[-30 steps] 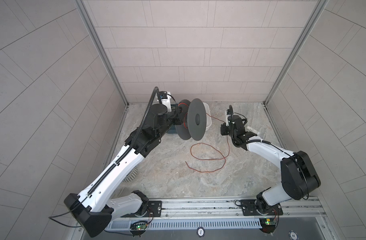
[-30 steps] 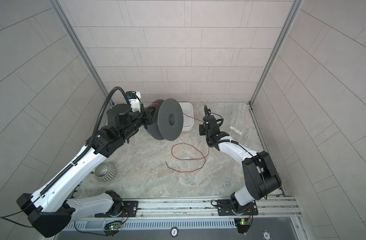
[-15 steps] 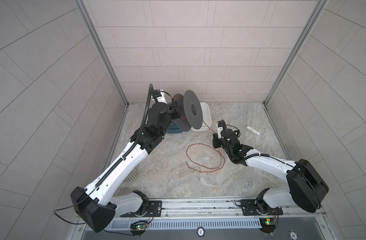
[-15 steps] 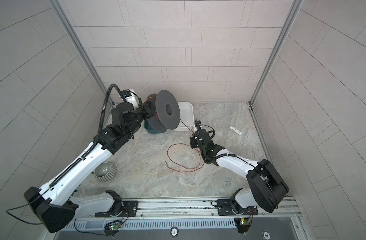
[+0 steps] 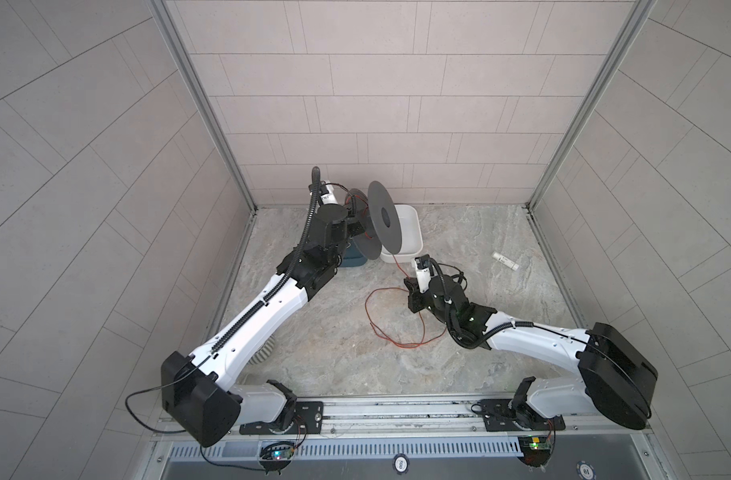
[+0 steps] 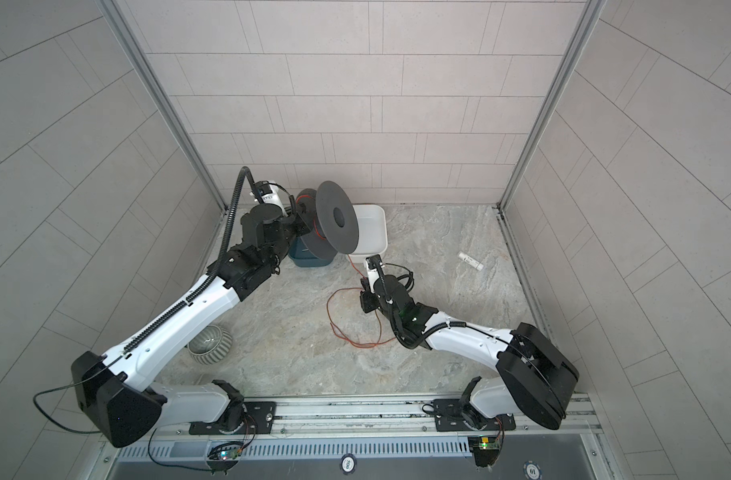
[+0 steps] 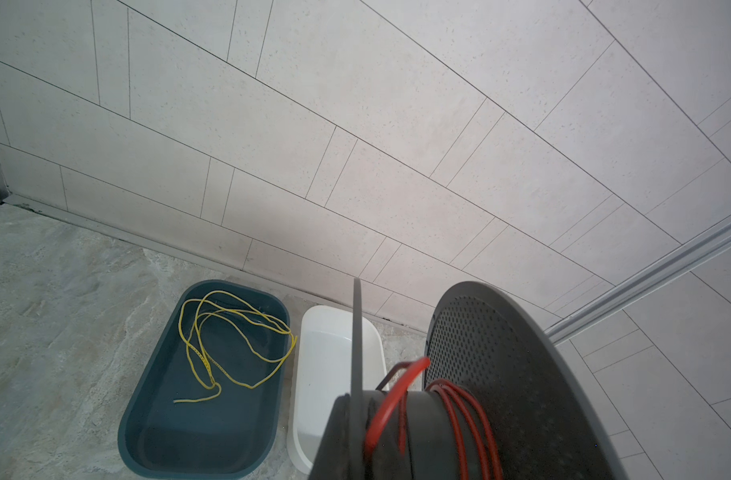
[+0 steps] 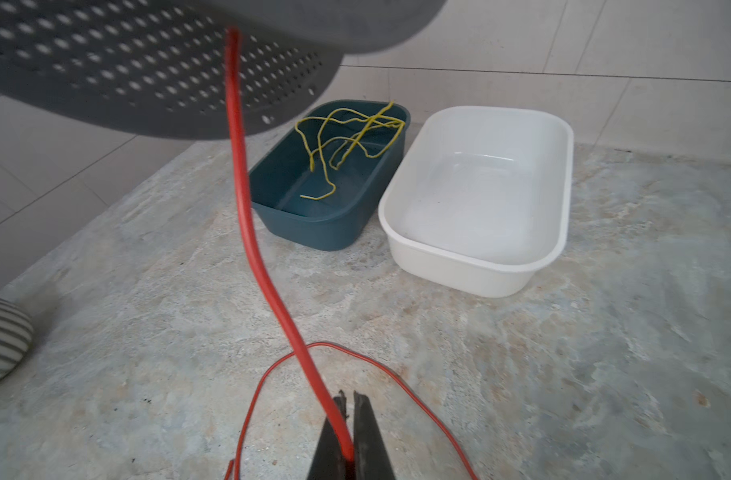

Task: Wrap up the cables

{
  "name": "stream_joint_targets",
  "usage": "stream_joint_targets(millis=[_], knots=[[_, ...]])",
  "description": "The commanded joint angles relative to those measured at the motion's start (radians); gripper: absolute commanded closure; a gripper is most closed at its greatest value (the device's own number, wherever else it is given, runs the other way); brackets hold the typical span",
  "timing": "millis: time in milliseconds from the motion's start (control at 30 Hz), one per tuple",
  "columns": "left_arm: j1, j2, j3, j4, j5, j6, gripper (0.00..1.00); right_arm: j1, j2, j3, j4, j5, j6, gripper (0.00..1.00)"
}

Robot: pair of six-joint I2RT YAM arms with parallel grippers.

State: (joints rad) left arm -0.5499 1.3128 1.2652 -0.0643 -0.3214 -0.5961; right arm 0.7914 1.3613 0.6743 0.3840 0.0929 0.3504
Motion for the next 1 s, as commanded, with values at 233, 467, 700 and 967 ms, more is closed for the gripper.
stream_joint_targets(millis=[233, 467, 700, 967], knots=[[0.013, -0.047, 0.056, 0.038, 0.068, 0.012, 1.00, -0.006, 0.069, -0.037, 0.207, -0.284, -0.047, 0.83], [0.024, -0.066, 0.085, -0.001, 0.101, 0.027, 1.00, -0.010, 0.092, -0.074, 0.265, -0.317, -0.044, 0.80], [0.025, -0.085, 0.117, -0.055, 0.146, 0.042, 1.00, -0.030, -0.048, -0.085, 0.100, -0.225, -0.090, 0.66], [0.025, -0.086, 0.222, -0.148, 0.282, 0.013, 1.00, -0.109, -0.122, -0.144, 0.052, -0.147, -0.147, 0.25]])
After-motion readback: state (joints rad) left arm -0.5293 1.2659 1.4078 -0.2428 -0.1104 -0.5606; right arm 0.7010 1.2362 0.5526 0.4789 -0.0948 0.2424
